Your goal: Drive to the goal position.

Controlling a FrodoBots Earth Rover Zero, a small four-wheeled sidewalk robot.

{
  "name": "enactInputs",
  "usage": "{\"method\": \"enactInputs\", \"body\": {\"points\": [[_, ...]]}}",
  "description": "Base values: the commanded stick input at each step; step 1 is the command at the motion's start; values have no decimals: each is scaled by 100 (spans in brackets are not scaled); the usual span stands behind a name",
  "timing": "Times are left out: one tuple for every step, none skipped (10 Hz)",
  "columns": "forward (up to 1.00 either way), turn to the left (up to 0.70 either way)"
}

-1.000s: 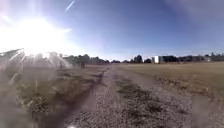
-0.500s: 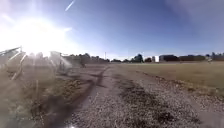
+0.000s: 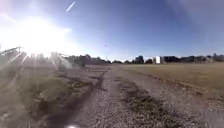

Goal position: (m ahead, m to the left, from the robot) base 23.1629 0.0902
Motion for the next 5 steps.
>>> {"method": "enactInputs", "body": {"points": [[50, 0], [50, 0], [50, 0], [50, 0], [50, 0]]}}
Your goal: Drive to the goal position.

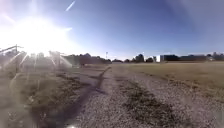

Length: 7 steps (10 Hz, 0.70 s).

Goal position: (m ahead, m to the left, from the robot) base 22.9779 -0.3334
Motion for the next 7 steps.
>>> {"method": "enactInputs", "body": {"points": [[50, 0], [50, 0], [50, 0], [50, 0], [50, 0], [50, 0], [50, 0]]}}
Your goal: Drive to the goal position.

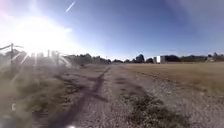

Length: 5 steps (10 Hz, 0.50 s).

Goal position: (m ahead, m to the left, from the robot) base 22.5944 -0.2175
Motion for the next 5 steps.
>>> {"method": "enactInputs", "body": {"points": [[50, 0], [50, 0], [50, 0], [50, 0], [50, 0]]}}
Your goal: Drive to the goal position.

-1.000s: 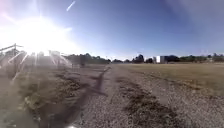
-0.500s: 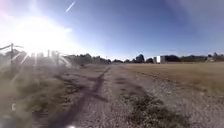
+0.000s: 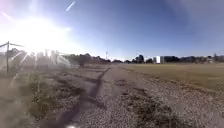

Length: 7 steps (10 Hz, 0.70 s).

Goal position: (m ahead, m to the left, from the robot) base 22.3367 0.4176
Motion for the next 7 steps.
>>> {"method": "enactInputs", "body": {"points": [[50, 0], [50, 0], [50, 0], [50, 0], [50, 0], [50, 0], [50, 0]]}}
